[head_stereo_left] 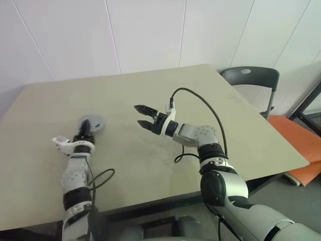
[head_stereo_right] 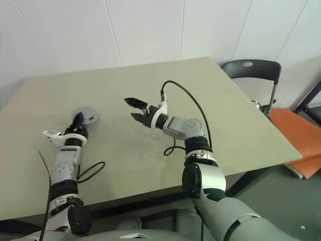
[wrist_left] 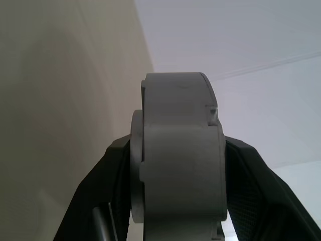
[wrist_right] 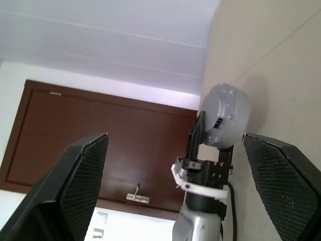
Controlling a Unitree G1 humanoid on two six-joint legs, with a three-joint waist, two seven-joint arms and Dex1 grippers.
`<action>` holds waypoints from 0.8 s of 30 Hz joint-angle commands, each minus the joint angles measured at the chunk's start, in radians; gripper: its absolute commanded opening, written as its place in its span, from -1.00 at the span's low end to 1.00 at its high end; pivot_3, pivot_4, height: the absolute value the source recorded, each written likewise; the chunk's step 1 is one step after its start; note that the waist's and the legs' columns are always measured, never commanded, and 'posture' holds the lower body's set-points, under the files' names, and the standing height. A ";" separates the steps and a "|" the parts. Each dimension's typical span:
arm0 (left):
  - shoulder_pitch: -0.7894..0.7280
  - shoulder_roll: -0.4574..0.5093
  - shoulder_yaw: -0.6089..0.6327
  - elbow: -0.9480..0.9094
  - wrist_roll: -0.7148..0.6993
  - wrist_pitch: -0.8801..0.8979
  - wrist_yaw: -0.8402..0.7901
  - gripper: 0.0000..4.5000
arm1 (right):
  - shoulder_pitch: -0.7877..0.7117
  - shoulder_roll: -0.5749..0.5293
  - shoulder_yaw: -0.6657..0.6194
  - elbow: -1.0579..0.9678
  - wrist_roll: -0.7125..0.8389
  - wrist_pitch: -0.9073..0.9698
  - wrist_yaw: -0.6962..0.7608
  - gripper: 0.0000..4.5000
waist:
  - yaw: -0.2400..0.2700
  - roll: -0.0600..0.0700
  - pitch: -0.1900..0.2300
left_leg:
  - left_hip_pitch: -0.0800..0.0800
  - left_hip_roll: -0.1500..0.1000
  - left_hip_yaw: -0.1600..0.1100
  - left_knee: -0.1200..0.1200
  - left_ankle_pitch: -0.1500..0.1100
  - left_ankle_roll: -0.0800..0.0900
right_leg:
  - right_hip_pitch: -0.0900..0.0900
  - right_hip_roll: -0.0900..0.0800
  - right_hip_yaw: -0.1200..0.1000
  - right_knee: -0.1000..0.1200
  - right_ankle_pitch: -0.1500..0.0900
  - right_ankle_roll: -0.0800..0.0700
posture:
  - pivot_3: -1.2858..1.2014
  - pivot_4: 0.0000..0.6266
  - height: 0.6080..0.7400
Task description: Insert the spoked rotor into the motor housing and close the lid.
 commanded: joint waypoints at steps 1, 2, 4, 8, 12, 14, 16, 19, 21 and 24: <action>-0.057 0.076 0.048 0.087 0.078 -0.161 -0.047 0.06 | 0.003 0.066 0.021 -0.067 0.029 0.014 0.031 0.99 | 0.000 0.000 0.000 | 0.000 0.000 0.000 0.000 0.000 0.000 | 0.000 0.000 0.000 0.000 0.000 0.000 | 0.03 -1.00 1.00; -0.063 0.088 0.053 0.111 0.088 -0.179 -0.059 0.06 | 0.005 0.067 0.023 -0.072 0.031 0.016 0.031 0.99 | -0.001 -0.001 0.000 | 0.000 0.000 0.000 0.000 0.000 0.000 | 0.000 0.000 0.000 0.000 0.000 0.000 | 0.03 -1.00 1.00; -0.078 0.107 0.065 0.160 0.103 -0.212 -0.076 0.06 | 0.008 0.067 0.028 -0.080 0.034 0.019 0.033 0.99 | -0.001 -0.001 -0.001 | 0.000 0.000 0.000 0.000 0.000 0.000 | 0.000 0.000 0.000 0.000 0.000 0.000 | 0.03 -1.00 1.00; -0.104 0.150 0.088 0.282 0.138 -0.267 -0.082 0.06 | 0.011 0.065 0.036 -0.087 0.035 0.023 0.035 0.99 | -0.001 -0.001 -0.001 | 0.000 0.000 0.000 0.001 0.000 0.000 | 0.000 -0.001 0.000 0.000 0.000 0.001 | 0.03 -1.00 1.00; -0.106 0.153 0.087 0.317 0.164 -0.280 -0.075 0.06 | 0.012 0.063 0.038 -0.089 0.036 0.021 0.034 0.99 | -0.003 -0.001 -0.001 | 0.000 0.000 0.000 0.001 0.000 0.000 | 0.000 -0.001 0.000 0.001 0.000 0.001 | 0.03 -1.00 1.00; -0.098 0.159 0.081 0.354 0.197 -0.289 -0.015 0.06 | 0.012 0.064 0.039 -0.090 0.036 0.020 0.034 0.99 | -0.003 -0.001 -0.001 | 0.001 0.000 0.000 0.001 0.000 0.000 | 0.000 -0.001 0.000 0.002 0.000 0.001 | 0.03 -1.00 1.00; -0.091 0.163 0.084 0.379 0.213 -0.293 0.020 0.06 | 0.012 0.066 0.043 -0.091 0.036 0.020 0.037 0.99 | -0.003 -0.001 -0.001 | 0.003 0.000 0.000 0.001 0.000 0.000 | 0.001 -0.001 0.000 0.003 0.001 0.001 | 0.03 -1.00 1.00; -0.076 0.161 0.072 0.361 0.241 -0.271 0.078 0.40 | 0.012 0.067 0.049 -0.091 0.035 0.022 0.039 1.00 | -0.006 0.000 -0.001 | 0.014 0.001 0.000 -0.001 0.000 0.000 | 0.011 0.000 0.001 0.002 0.000 0.001 | 0.03 -1.00 1.00; -0.053 0.149 0.057 0.326 0.267 -0.243 0.142 0.68 | 0.011 0.065 0.052 -0.091 0.034 0.022 0.040 1.00 | -0.008 0.001 -0.002 | 0.017 0.001 0.000 -0.001 0.000 0.000 | 0.015 0.000 0.000 0.002 0.000 0.001 | 0.03 -1.00 1.00; 0.034 0.084 0.023 0.160 0.286 -0.134 0.306 0.98 | 0.012 0.059 0.060 -0.092 0.029 0.020 0.041 1.00 | -0.018 0.002 -0.003 | 0.018 0.001 0.001 -0.001 0.000 0.000 | 0.016 0.001 0.001 0.002 -0.001 0.003 | 0.03 -1.00 1.00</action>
